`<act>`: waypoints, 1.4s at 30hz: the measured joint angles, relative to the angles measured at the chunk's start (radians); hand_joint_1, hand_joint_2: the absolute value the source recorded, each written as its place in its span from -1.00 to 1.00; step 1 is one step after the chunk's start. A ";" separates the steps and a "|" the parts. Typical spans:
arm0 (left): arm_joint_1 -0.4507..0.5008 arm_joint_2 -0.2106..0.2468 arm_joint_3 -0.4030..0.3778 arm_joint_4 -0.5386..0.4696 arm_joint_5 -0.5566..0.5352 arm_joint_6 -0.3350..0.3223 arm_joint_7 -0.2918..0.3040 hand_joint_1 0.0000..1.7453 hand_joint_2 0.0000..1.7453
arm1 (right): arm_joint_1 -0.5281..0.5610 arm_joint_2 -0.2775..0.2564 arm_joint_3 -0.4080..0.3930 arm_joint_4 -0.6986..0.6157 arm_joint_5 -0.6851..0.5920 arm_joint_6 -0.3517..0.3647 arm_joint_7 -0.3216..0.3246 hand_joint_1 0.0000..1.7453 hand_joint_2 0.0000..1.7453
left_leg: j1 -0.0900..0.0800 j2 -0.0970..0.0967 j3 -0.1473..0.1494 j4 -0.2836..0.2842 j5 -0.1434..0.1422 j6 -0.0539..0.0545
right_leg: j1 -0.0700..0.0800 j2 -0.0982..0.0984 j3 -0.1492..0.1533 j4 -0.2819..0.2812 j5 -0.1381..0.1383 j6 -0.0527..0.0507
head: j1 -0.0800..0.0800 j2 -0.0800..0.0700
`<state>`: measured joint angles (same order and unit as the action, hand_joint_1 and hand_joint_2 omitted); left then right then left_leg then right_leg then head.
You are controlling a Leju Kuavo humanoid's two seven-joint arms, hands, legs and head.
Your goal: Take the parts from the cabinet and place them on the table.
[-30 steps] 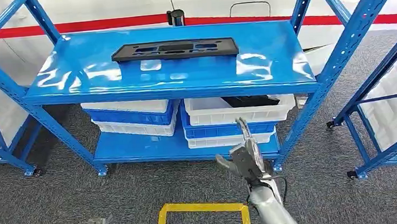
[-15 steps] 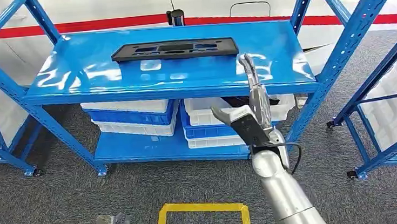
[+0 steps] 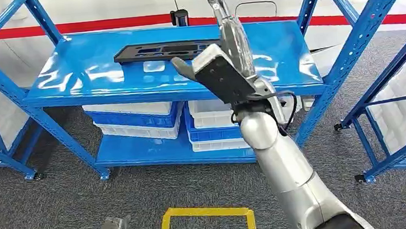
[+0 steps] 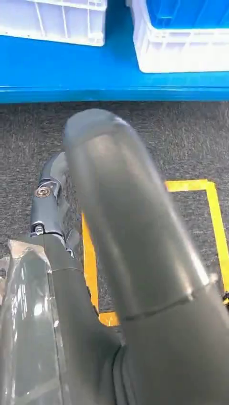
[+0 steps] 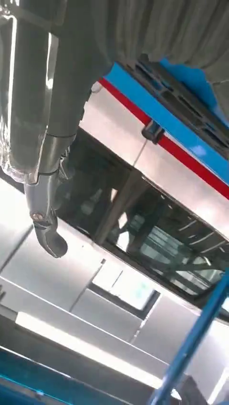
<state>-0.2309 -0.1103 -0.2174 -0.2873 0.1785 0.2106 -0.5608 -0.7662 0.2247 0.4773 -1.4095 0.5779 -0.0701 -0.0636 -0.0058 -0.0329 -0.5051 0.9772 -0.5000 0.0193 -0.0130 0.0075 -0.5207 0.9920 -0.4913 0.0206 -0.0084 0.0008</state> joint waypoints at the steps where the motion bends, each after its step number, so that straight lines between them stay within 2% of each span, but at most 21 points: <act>1: -0.001 -0.001 0.008 0.000 0.000 0.000 0.000 -1.00 -1.00 | -0.020 0.006 0.007 0.005 -0.002 0.014 0.018 -1.00 1.00 | 0.000 0.000 0.000 0.000 0.000 0.000 | 0.000 0.000 0.000 0.000 0.000 0.000 | 0.000 0.000; 7: -0.004 -0.005 0.081 0.000 0.023 0.023 0.004 -1.00 -1.00 | -0.122 0.032 0.050 0.066 -0.020 0.073 0.115 -1.00 1.00 | 0.000 0.000 0.000 0.000 0.000 0.000 | 0.000 0.000 0.000 0.000 0.000 0.000 | 0.000 0.000; 13: -0.004 -0.006 0.140 0.000 0.041 0.042 0.011 -1.00 -1.00 | -0.144 0.035 0.057 0.108 -0.027 0.069 0.137 -1.00 1.00 | 0.000 0.000 -0.001 0.000 0.000 0.000 | 0.000 0.000 0.000 0.000 0.000 0.000 | 0.000 0.000; 25: -0.004 -0.014 0.231 0.000 0.074 0.072 -0.008 -1.00 -1.00 | -0.164 0.029 0.052 0.178 -0.030 0.051 0.118 -1.00 1.00 | 0.000 0.000 -0.001 0.001 0.000 0.000 | 0.000 0.000 0.000 0.000 0.000 0.000 | 0.000 0.000; 40: -0.002 -0.020 0.277 0.001 0.090 0.066 -0.021 -1.00 -1.00 | -0.174 0.019 0.051 0.252 -0.048 0.025 0.086 -1.00 1.00 | 0.000 0.000 -0.002 0.001 0.000 0.000 | 0.000 0.000 0.000 0.000 0.000 0.000 | 0.000 0.000; 41: -0.002 -0.020 0.277 0.001 0.090 0.066 -0.021 -1.00 -1.00 | -0.174 0.019 0.051 0.255 -0.048 0.025 0.086 -1.00 1.00 | -0.002 0.000 -0.005 0.009 -0.002 0.001 | -0.009 0.000 0.000 -0.003 0.003 0.005 | 0.000 0.000; 42: -0.002 -0.020 0.278 0.001 0.090 0.066 -0.021 -1.00 -1.00 | -0.176 0.019 0.051 0.257 -0.048 0.024 0.085 -1.00 1.00 | -0.002 0.000 -0.008 0.012 -0.001 0.002 | -0.009 0.001 -0.001 -0.002 0.004 0.006 | -0.001 0.000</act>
<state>-0.2330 -0.1301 0.0607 -0.2865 0.2686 0.2766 -0.5814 -0.9418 0.2438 0.5280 -1.1520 0.5295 -0.0458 0.0217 -0.0075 -0.0329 -0.5129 0.9889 -0.5011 0.0217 -0.0224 0.0085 -0.5220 0.9903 -0.4876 0.0265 -0.0095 0.0008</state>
